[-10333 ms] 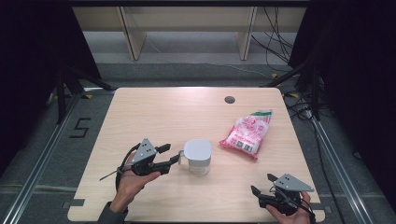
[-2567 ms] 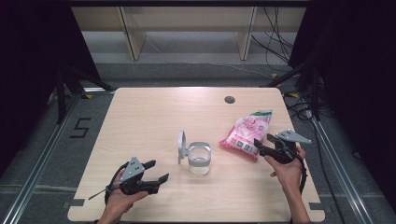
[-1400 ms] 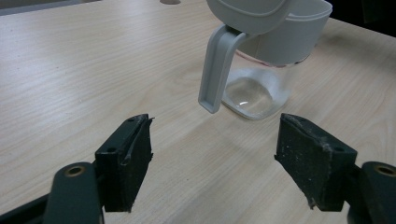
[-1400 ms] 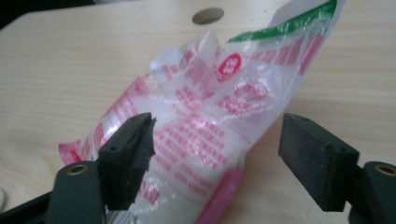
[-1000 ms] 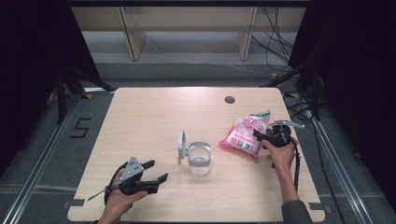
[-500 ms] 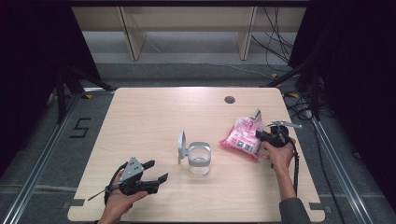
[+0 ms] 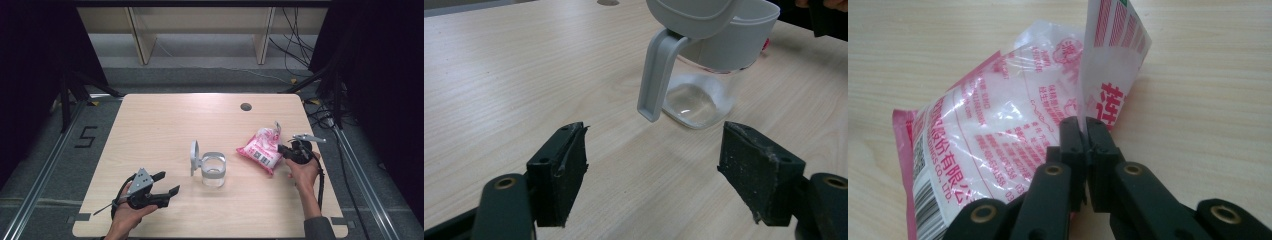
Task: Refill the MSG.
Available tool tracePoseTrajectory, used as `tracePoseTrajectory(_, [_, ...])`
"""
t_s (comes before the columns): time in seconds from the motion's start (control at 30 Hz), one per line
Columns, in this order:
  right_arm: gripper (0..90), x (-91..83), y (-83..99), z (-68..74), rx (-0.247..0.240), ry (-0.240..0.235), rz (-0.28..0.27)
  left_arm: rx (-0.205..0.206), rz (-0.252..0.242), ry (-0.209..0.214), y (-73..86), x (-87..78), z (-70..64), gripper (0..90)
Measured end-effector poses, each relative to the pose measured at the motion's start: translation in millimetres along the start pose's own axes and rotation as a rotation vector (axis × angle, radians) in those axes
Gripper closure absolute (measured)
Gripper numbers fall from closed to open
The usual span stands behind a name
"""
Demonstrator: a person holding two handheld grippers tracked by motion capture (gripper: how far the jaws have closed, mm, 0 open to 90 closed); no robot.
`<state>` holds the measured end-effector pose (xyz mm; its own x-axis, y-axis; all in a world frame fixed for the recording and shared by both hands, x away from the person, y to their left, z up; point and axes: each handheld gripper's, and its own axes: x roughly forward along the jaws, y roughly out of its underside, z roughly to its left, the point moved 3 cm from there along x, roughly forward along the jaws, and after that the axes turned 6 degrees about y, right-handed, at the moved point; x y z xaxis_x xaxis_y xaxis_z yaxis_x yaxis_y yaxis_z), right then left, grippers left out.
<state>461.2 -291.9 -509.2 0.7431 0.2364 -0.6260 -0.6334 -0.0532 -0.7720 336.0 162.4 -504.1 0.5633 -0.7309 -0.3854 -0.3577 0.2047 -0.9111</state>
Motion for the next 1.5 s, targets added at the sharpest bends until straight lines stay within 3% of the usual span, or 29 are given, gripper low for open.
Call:
tracePoseTrajectory(0.17, [89.1, -16.2, 11.4, 2.7, -0.043, 0.024, -0.002, 0.005, 0.002, 0.0, -0.2, -0.5, 0.1, 26.5])
tracePoseTrajectory(0.3, [89.2, -27.3, 19.3, 6.1, -0.054, 0.015, 0.011, 0.01, 0.007, -0.009, -1.0, -2.3, 0.2, 26.5])
tracePoseTrajectory(0.33, [89.3, -34.1, 24.9, 8.2, -0.06, 0.009, 0.011, 0.037, 0.006, -0.005, -1.9, -2.6, 1.9, 26.5])
tracePoseTrajectory(0.37, [89.3, -34.1, 24.9, 8.2, -0.06, 0.009, 0.011, 0.037, 0.006, -0.005, -1.9, -2.6, 1.9, 26.5])
tracePoseTrajectory(0.4, [89.3, -41.9, 31.8, 12.5, -0.024, -0.006, 0.022, 0.038, 0.003, 0.001, -1.8, -2.4, 2.0, 26.5])
tracePoseTrajectory(0.43, [89.3, -44.6, 33.5, 10.7, -0.062, -0.012, 0.01, 0.038, 0.003, 0.001, -1.8, -2.4, 2.0, 26.5])
tracePoseTrajectory(0.5, [89.3, -48.0, 36.8, 12.0, -0.064, -0.017, 0.009, 0.013, 0.003, -0.003, -1.2, -2.4, 0.0, 26.5])
tracePoseTrajectory(0.6, [89.3, -63.6, 49.1, 15.4, -0.08, -0.046, 0.02, 0.018, 0.003, -0.002, -1.6, -2.5, 0.4, 26.5])
tracePoseTrajectory(0.7, [89.3, -71.5, 54.9, 21.2, -0.039, -0.062, 0.036, 0.009, -0.007, 0.003, -1.6, -1.7, -0.6, 26.5])
tracePoseTrajectory(0.73, [89.3, -73.8, 55.9, 18.7, -0.088, -0.063, 0.032, 0.004, -0.009, 0.001, -1.6, -1.6, -1.3, 26.5])
tracePoseTrajectory(0.8, [89.3, -77.6, 59.7, 20.9, -0.102, -0.079, 0.027, 0.049, -0.002, 0.008, -2.6, -2.0, 0.8, 26.5])
tracePoseTrajectory(0.83, [89.3, -80.3, 61.6, 21.0, -0.111, -0.08, 0.036, 0.016, 0.003, 0.0, -1.8, -2.5, -1.2, 26.5])
tracePoseTrajectory(0.87, [89.4, -86.5, 65.0, 23.8, -0.073, -0.088, 0.054, 0.013, 0.002, -0.001, -1.9, -2.5, -1.3, 26.5])
tracePoseTrajectory(0.93, [89.4, -87.2, 65.4, 21.4, -0.101, -0.102, 0.04, 0.013, 0.002, 0.0, -1.9, -2.7, -0.8, 26.5])
tracePoseTrajectory(0.97, [89.5, -90.2, 67.3, 25.7, -0.037, -0.113, 0.053, 0.008, -0.01, 0.002, -2.0, -1.8, -1.0, 26.5])
tracePoseTrajectory(1.0, [89.3, -89.4, 67.1, 21.2, -0.074, -0.118, 0.025, 0.01, -0.008, 0.001, -1.9, -1.8, -0.8, 26.5])
tracePoseTrajectory(1.07, [89.2, -89.3, 67.0, 21.4, -0.072, -0.115, 0.025, 0.013, -0.001, 0.0, -1.7, -2.1, -1.2, 26.5])
tracePoseTrajectory(1.1, [88.6, -89.0, 66.7, 21.9, -0.075, -0.107, 0.026, 0.051, 0.004, 0.007, -2.6, -2.2, 0.4, 26.5])
tracePoseTrajectory(1.13, [86.3, -88.0, 66.2, 22.3, -0.074, -0.102, 0.028, 0.02, 0.004, 0.003, -1.8, -1.8, -1.9, 26.7])
tracePoseTrajectory(1.23, [83.6, -85.9, 65.5, 20.7, -0.086, -0.087, 0.018, 0.014, 0.006, 0.008, -1.5, -0.7, -4.0, 26.8])
tracePoseTrajectory(1.27, [79.9, -88.6, 65.8, 23.8, -0.034, -0.082, 0.051, 0.02, 0.012, 0.01, -1.3, -0.7, -3.6, 26.8])
tracePoseTrajectory(1.3, [75.9, -83.6, 63.7, 19.3, -0.051, -0.067, 0.023, 0.023, 0.017, 0.002, -1.3, -1.0, -3.7, 26.7])
tracePoseTrajectory(1.37, [73.2, -82.4, 62.8, 21.8, -0.019, -0.046, 0.05, 0.028, 0.007, 0.011, -1.2, 0.0, -3.1, 26.7])
tracePoseTrajectory(1.4, [72.3, -79.0, 61.3, 19.6, -0.056, -0.044, 0.041, 0.028, 0.007, 0.011, -1.2, 0.0, -3.1, 26.7])
tracePoseTrajectory(1.5, [69.6, -74.5, 60.0, 20.3, -0.052, -0.033, 0.055, 0.015, 0.004, 0.01, -1.0, 0.3, -3.4, 26.7])
